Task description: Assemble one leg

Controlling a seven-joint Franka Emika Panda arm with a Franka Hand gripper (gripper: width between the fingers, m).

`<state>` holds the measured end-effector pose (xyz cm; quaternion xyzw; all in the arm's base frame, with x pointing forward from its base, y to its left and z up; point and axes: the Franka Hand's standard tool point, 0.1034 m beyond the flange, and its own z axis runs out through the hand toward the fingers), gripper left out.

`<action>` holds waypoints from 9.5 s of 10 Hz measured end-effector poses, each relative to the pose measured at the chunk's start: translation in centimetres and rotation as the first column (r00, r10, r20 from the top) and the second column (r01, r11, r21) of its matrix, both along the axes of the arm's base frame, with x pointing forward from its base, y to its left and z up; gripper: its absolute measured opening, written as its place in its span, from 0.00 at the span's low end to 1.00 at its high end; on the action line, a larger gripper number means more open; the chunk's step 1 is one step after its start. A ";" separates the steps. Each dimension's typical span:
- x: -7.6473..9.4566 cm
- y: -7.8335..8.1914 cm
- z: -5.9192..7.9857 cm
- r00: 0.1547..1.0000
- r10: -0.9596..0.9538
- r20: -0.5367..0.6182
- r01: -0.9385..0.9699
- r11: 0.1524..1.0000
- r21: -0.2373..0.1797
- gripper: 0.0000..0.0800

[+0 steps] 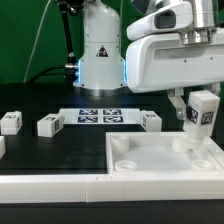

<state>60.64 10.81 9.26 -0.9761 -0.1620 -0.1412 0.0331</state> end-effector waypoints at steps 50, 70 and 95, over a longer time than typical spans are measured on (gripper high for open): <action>2.7 0.5 -0.5 0.553 -0.760 -0.341 0.791 0.607 -0.071 0.36; 2.4 1.1 -1.0 0.826 -0.461 -0.323 0.472 0.880 -0.047 0.81; 2.1 0.6 -1.2 -0.166 -0.922 -0.350 0.984 -0.132 -0.120 0.36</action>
Offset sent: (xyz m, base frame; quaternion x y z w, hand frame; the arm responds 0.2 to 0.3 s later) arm 0.0086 0.0030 -0.0167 0.0095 0.0031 0.0182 0.9998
